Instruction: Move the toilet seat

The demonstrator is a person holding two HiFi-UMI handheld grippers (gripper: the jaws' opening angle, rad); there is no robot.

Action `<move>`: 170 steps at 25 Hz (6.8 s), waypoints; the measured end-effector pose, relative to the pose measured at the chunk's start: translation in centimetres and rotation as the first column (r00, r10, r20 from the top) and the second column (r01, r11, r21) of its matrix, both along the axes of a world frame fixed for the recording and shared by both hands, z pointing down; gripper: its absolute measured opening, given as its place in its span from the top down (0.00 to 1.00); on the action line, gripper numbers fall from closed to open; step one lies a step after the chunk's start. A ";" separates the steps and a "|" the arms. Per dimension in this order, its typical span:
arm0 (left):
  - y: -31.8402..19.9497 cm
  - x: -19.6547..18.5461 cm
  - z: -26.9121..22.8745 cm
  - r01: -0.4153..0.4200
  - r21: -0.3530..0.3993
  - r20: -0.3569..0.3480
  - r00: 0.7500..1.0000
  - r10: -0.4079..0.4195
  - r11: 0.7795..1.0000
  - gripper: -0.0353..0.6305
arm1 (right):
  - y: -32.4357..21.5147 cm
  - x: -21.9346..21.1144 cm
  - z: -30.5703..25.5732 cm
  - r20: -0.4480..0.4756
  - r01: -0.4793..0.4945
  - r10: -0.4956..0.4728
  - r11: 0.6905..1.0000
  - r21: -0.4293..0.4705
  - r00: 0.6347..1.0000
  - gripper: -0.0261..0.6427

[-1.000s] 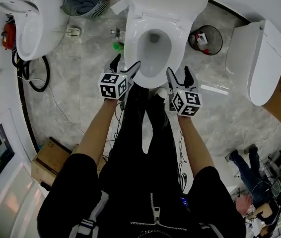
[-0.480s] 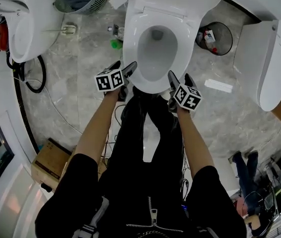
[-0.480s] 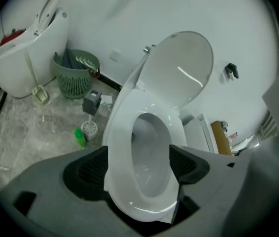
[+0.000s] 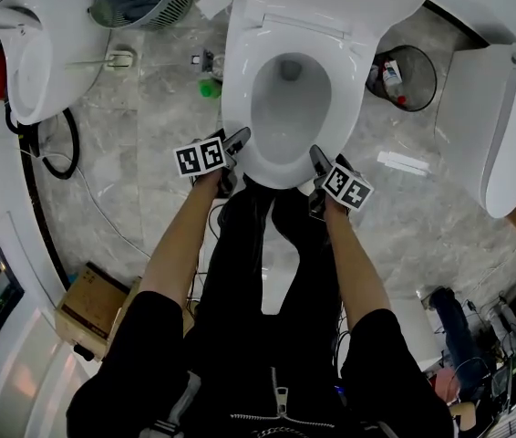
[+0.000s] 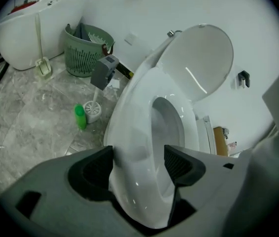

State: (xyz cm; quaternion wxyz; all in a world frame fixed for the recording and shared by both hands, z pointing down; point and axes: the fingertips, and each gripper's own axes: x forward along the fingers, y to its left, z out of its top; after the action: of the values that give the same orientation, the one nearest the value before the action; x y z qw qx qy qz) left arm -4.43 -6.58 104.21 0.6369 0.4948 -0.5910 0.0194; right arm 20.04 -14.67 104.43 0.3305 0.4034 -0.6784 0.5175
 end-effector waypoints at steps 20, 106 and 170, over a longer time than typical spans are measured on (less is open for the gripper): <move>1.0 0.1 -1.9 0.034 -0.070 -0.025 0.999 -0.035 0.997 0.64 | 0.7 -0.3 -1.0 0.028 -0.168 0.181 0.952 -0.255 0.983 0.56; -35.8 -15.4 -32.1 0.724 0.127 -0.421 0.659 -0.624 0.678 0.62 | -37.2 -11.5 -31.0 0.511 -0.591 0.791 0.600 -0.539 0.336 0.61; -0.4 5.4 -63.0 -0.551 0.554 0.746 0.662 -0.077 0.624 0.95 | 2.2 -2.8 -64.3 0.064 0.116 -0.387 0.423 0.899 0.920 0.96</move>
State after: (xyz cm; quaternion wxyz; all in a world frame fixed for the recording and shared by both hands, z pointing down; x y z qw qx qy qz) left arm 0.94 -6.96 41.25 0.0865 0.7419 -0.6625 0.0572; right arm 17.22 -12.48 40.14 0.0562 0.3361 -0.9363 0.0850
